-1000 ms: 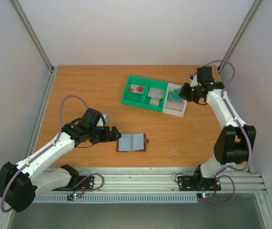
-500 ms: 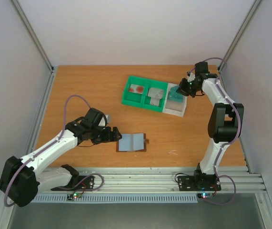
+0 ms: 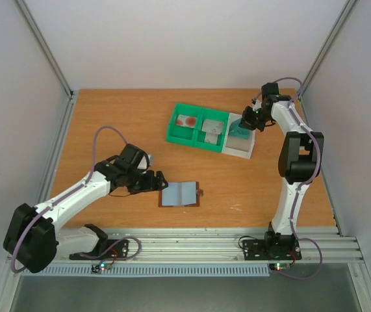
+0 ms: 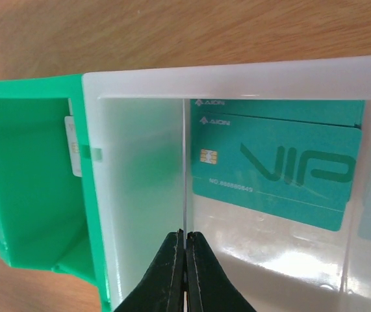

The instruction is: Take the credit cards out of the card holder

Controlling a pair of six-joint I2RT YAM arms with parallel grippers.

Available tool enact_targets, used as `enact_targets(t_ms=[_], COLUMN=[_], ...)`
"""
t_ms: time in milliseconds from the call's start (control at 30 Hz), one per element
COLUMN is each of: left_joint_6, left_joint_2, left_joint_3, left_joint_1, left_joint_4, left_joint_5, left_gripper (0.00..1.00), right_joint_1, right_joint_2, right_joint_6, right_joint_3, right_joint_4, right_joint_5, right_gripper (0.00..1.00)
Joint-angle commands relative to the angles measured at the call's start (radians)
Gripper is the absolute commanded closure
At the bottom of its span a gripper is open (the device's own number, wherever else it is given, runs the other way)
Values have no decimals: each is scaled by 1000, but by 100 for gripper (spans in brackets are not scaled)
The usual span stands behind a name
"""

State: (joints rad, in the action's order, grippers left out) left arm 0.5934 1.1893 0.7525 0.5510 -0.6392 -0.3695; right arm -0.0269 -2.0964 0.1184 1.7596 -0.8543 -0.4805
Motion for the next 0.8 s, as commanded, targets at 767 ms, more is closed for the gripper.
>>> enact_targets(t_ms=[767], left_joint_6=[18], left_joint_2=[82], left_joint_3=[40], left_joint_1=[1], left_joint_4=[65], left_joint_5=[-53], left_gripper=[16], right_joint_1=[2], right_joint_2=[-28], right_joint_6=[13], right_joint_3=[96], right_joint_4=[-92], right_joint_5=[165], right_gripper=[83])
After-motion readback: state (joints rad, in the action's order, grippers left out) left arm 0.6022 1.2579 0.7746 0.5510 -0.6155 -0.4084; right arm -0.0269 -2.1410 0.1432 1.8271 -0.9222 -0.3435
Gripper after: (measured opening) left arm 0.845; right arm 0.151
